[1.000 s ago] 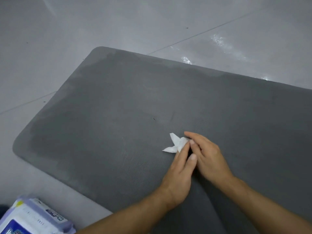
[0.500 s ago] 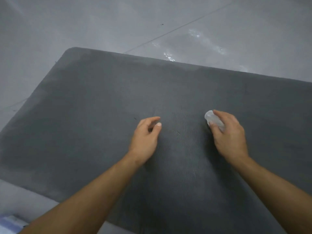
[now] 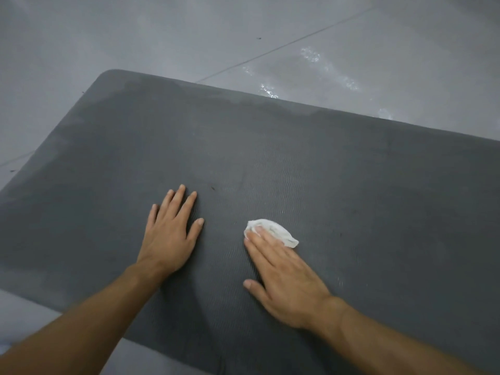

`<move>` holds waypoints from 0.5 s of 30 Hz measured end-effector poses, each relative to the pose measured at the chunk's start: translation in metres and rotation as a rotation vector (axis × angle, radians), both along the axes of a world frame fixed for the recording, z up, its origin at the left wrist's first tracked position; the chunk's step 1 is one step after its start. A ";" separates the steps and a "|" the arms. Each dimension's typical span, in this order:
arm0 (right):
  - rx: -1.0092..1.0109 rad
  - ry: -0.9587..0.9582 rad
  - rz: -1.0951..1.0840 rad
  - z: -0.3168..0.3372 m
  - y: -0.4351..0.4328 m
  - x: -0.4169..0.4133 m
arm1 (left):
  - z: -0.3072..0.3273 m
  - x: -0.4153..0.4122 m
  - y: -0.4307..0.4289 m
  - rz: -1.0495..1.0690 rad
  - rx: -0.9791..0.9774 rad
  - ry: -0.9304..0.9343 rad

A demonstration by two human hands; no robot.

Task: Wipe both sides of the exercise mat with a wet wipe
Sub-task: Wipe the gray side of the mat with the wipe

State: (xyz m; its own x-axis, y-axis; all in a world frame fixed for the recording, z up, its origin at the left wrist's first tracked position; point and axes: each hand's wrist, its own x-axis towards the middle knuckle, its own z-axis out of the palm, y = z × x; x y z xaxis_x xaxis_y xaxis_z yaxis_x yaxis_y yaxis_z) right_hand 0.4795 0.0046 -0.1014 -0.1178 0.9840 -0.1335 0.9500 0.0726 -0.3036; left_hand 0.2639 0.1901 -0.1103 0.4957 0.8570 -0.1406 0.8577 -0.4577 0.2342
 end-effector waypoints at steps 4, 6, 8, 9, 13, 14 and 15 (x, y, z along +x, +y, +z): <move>-0.046 -0.092 -0.029 -0.001 0.007 0.026 | -0.004 0.000 -0.004 0.001 -0.013 0.002; -0.087 -0.125 -0.207 -0.003 0.017 0.048 | -0.006 0.002 -0.005 0.005 -0.010 -0.010; -0.109 -0.151 -0.337 -0.001 0.024 0.064 | -0.008 0.003 -0.007 0.010 -0.015 -0.014; -0.123 -0.164 -0.352 0.000 0.028 0.070 | -0.009 0.004 -0.008 0.011 -0.019 -0.013; -0.131 -0.112 -0.286 0.002 0.028 0.064 | -0.010 0.005 -0.012 0.004 -0.013 -0.033; -0.132 -0.091 -0.240 0.004 0.023 0.057 | -0.010 0.005 -0.013 0.000 -0.009 -0.036; -0.126 -0.080 -0.172 0.005 0.015 0.050 | -0.011 0.004 -0.013 -0.002 -0.005 -0.033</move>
State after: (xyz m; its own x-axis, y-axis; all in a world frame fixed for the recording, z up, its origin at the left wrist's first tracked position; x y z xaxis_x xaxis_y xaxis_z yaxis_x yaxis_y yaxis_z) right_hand 0.5294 0.0199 -0.0967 0.0665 0.9635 -0.2591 0.9665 -0.1267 -0.2231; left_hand 0.2680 0.1773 -0.1210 0.5018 0.8554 -0.1285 0.8485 -0.4579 0.2652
